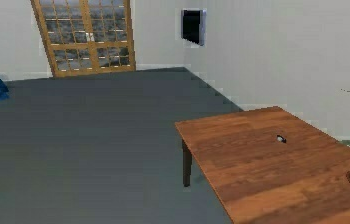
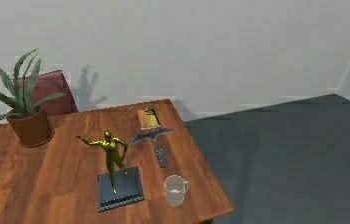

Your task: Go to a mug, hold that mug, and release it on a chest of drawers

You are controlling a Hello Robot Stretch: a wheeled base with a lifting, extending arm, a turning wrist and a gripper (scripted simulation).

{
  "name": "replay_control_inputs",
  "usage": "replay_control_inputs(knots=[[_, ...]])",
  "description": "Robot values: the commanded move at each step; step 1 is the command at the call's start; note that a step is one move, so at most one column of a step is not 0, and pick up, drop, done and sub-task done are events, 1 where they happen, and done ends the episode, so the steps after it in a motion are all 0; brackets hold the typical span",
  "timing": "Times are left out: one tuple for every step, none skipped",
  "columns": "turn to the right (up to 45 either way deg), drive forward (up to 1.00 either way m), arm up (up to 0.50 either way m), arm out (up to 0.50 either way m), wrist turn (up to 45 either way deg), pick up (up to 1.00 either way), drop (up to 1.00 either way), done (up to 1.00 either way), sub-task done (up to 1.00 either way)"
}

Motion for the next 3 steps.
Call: replay_control_inputs(knots=[[0.0, 0.0, 0.5, 0.0, 0.0, 0.0, 0.0, 0.0, 0.0], [0.0, 0.0, 0.22, 0.0, 0.0, 0.0, 0.0, 0.0, 0.0], [0.0, 0.0, 0.0, 0.2, 0.0, 0.0, 0.0, 0.0, 0.0]])
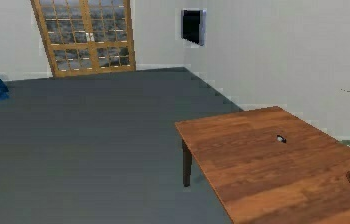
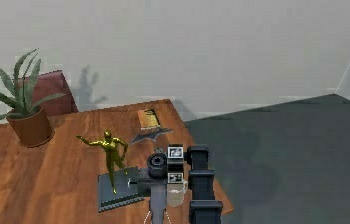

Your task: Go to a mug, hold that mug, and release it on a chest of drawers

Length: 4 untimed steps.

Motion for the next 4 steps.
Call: replay_control_inputs(knots=[[0.0, 0.0, 0.0, 0.0, 45.0, 0.0, 0.0, 0.0, 0.0], [0.0, 0.0, 0.0, 0.0, 45.0, 0.0, 0.0, 0.0, 0.0], [0.0, 0.0, 0.0, 0.0, 45.0, 0.0, 0.0, 0.0, 0.0], [0.0, 0.0, 0.0, 0.0, 45.0, 0.0, 0.0, 0.0, 0.0]])
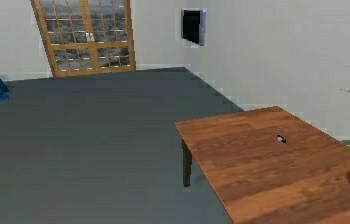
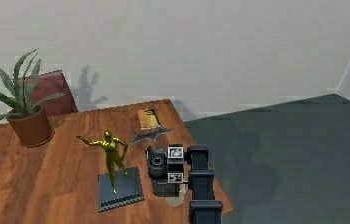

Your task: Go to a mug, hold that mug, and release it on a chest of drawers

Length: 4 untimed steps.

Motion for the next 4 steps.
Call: replay_control_inputs(knots=[[0.0, 0.0, 0.0, 0.0, 3.0, 0.0, 0.0, 0.0, 0.0], [0.0, 0.0, -0.3, 0.0, 0.0, 0.0, 0.0, 0.0, 0.0], [0.0, 0.0, 0.0, 0.0, 0.0, 1.0, 0.0, 0.0, 0.0], [0.0, 0.0, 0.1, 0.0, 0.0, 0.0, 0.0, 0.0, 0.0]])
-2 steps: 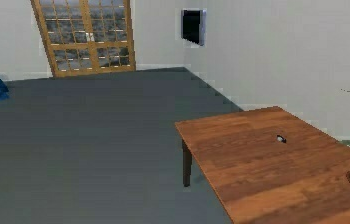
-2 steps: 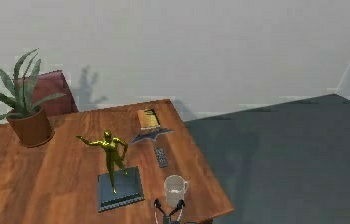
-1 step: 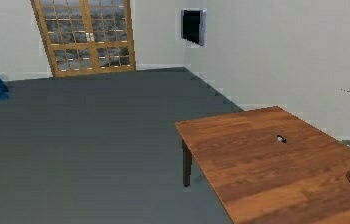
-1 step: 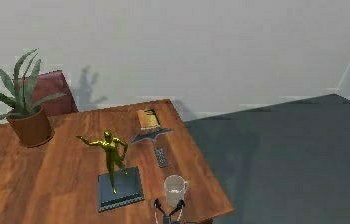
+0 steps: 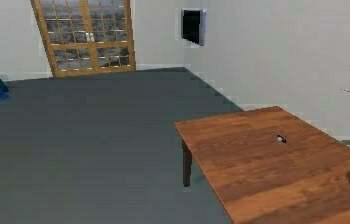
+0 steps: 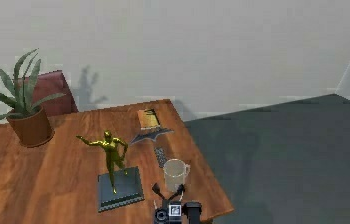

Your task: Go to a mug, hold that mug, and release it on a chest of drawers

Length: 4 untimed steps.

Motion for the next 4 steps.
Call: replay_control_inputs(knots=[[0.0, 0.0, 0.36, 0.0, 0.0, 0.0, 0.0, 0.0, 0.0], [0.0, 0.0, 0.0, 0.0, -45.0, 0.0, 0.0, 0.0, 0.0], [0.0, 0.0, 0.0, 0.0, -45.0, 0.0, 0.0, 0.0, 0.0], [0.0, 0.0, 0.0, 0.0, -42.0, 0.0, 0.0, 0.0, 0.0]])
